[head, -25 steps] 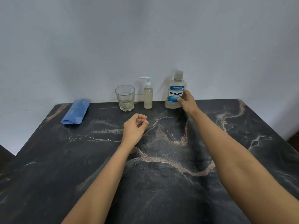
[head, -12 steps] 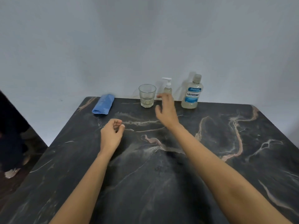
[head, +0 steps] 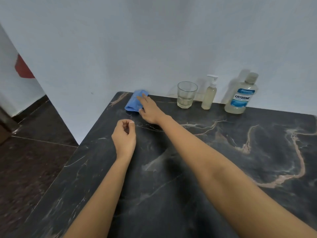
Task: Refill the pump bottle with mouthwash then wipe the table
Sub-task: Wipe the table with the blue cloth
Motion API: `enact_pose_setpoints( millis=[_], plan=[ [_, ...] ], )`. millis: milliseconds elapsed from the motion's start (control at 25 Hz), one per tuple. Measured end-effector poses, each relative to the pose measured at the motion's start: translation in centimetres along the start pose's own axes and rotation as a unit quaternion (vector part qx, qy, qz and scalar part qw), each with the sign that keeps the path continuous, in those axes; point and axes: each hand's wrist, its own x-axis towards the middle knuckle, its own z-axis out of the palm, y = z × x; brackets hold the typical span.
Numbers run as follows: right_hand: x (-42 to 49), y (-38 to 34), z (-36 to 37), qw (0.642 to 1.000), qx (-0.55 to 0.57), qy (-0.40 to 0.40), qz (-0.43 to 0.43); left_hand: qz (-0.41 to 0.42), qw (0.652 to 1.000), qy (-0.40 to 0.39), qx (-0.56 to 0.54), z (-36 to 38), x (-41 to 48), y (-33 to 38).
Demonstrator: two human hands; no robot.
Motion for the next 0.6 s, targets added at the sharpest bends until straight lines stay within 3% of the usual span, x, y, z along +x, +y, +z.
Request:
enact_pose_setpoints(
  millis=[240, 400, 600],
  plan=[
    [1.7, -1.0, 2.7, 0.995, -0.073, -0.067, 0.021, -0.003, 1.000, 0.031, -0.005, 0.3, 0.6, -0.7],
    [-0.5, -0.4, 2.8, 0.997, -0.072, 0.028, 0.010, -0.006, 0.999, 0.034, -0.016, 0.1, 0.4, -0.6],
    [-2.6, -0.7, 2.2, 0.979, -0.094, 0.131, 0.120, -0.017, 0.999, 0.031, -0.019, 0.0, -0.2, 0.0]
  ],
)
